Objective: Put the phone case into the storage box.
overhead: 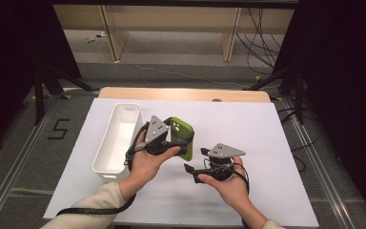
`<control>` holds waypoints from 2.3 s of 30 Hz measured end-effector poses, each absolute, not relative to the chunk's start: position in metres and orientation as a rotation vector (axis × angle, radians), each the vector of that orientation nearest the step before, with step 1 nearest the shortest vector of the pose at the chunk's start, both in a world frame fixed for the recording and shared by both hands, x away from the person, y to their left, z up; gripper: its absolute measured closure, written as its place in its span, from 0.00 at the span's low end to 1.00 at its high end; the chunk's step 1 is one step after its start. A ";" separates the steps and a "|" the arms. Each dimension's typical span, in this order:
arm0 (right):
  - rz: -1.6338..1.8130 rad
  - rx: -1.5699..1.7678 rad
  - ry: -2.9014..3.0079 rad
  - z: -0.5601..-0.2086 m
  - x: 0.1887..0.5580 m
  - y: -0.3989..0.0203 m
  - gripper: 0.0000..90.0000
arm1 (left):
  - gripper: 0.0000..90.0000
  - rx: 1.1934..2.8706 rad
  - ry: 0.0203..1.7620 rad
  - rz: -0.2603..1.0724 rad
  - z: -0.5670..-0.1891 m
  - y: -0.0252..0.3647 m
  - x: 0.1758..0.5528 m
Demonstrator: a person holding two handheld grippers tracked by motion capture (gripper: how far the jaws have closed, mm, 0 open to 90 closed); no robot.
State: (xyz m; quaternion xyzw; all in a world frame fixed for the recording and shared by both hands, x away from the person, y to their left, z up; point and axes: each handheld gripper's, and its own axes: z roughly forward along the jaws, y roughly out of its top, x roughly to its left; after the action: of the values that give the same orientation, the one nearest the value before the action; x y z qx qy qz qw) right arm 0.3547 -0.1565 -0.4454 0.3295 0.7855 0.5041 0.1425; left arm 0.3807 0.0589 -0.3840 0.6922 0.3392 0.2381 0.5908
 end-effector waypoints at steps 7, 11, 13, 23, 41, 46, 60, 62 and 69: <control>1.470 0.955 2.220 -0.441 0.354 -0.172 0.17 | 0.17 1.598 0.798 0.568 -0.379 0.065 0.380; 1.474 0.958 2.205 -0.439 0.353 -0.178 0.17 | 0.17 1.596 0.798 0.574 -0.378 0.068 0.379; 1.475 0.954 2.201 -0.439 0.352 -0.181 0.17 | 0.17 1.595 0.800 0.576 -0.377 0.069 0.379; 1.468 0.907 2.187 -0.436 0.347 -0.194 0.17 | 0.17 1.587 0.802 0.591 -0.373 0.076 0.378; 1.452 0.937 2.151 -0.436 0.340 -0.215 0.17 | 0.17 1.585 0.823 0.603 -0.372 0.093 0.375; 1.448 0.939 2.145 -0.437 0.338 -0.218 0.17 | 0.17 1.586 0.832 0.609 -0.373 0.098 0.375; 1.444 0.955 2.141 -0.438 0.335 -0.223 0.17 | 0.17 1.578 0.858 0.624 -0.373 0.108 0.374; 1.441 0.953 2.139 -0.438 0.335 -0.223 0.17 | 0.17 1.579 0.859 0.629 -0.372 0.110 0.374; 1.447 0.958 2.131 -0.439 0.333 -0.225 0.17 | 0.17 1.572 0.871 0.637 -0.371 0.114 0.375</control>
State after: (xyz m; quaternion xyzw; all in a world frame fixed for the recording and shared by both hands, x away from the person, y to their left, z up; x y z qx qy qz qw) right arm 0.3332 -0.2247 -0.4387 0.3418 0.7606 0.5162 0.1955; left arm 0.3745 0.1136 -0.3712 0.6724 0.3724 0.2722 0.5789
